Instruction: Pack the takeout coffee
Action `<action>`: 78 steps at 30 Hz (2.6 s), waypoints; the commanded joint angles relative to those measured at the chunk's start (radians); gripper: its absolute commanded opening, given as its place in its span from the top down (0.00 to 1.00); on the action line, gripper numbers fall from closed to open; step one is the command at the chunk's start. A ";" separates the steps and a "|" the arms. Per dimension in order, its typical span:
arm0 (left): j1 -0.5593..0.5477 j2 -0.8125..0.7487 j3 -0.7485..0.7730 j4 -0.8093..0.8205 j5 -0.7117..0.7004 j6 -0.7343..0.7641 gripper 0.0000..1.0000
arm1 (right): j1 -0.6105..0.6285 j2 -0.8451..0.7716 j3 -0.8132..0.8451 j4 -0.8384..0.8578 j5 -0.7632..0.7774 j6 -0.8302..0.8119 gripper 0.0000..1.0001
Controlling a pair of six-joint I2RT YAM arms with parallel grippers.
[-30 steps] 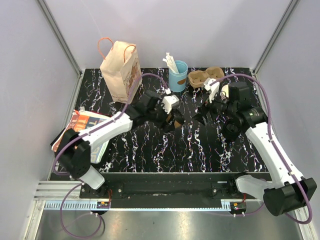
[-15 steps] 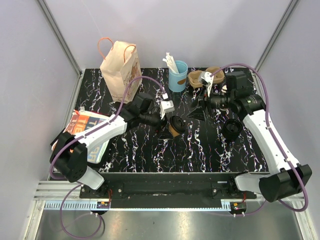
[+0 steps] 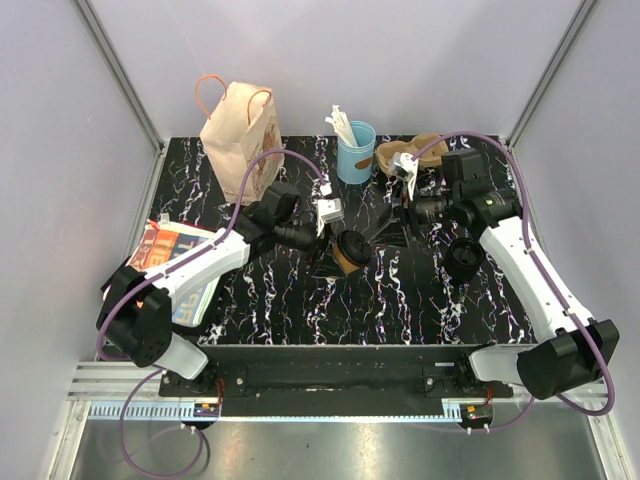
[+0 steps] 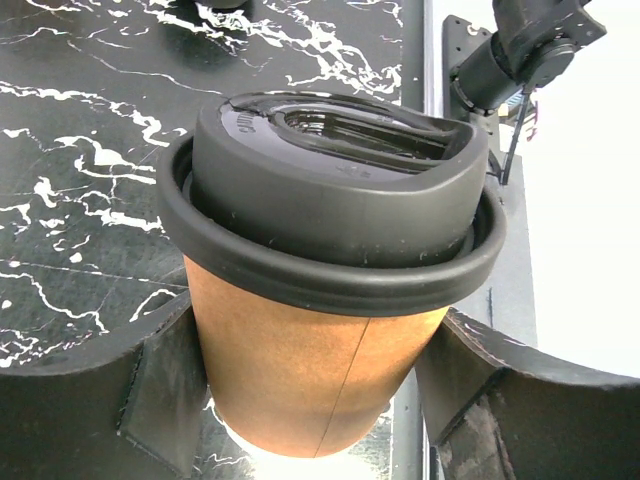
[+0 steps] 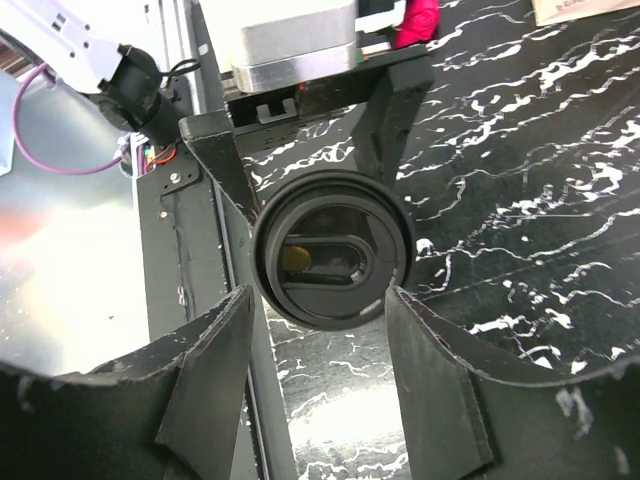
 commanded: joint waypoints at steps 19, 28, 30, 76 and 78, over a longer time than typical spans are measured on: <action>0.002 0.010 0.006 0.049 0.068 -0.016 0.39 | 0.169 0.057 -0.002 -0.025 0.107 -0.042 0.49; 0.002 0.025 0.010 0.045 0.071 -0.022 0.36 | 0.181 0.069 0.009 -0.029 0.123 -0.039 0.69; 0.002 0.027 0.012 0.043 0.071 -0.023 0.35 | 0.184 0.069 0.006 -0.029 0.126 -0.042 0.72; 0.306 0.013 -0.016 0.028 -0.150 -0.068 0.01 | 0.284 0.372 0.307 -0.297 0.808 -0.183 1.00; 0.326 0.002 -0.019 0.015 -0.166 -0.066 0.01 | 0.310 0.406 0.325 -0.310 0.808 -0.186 1.00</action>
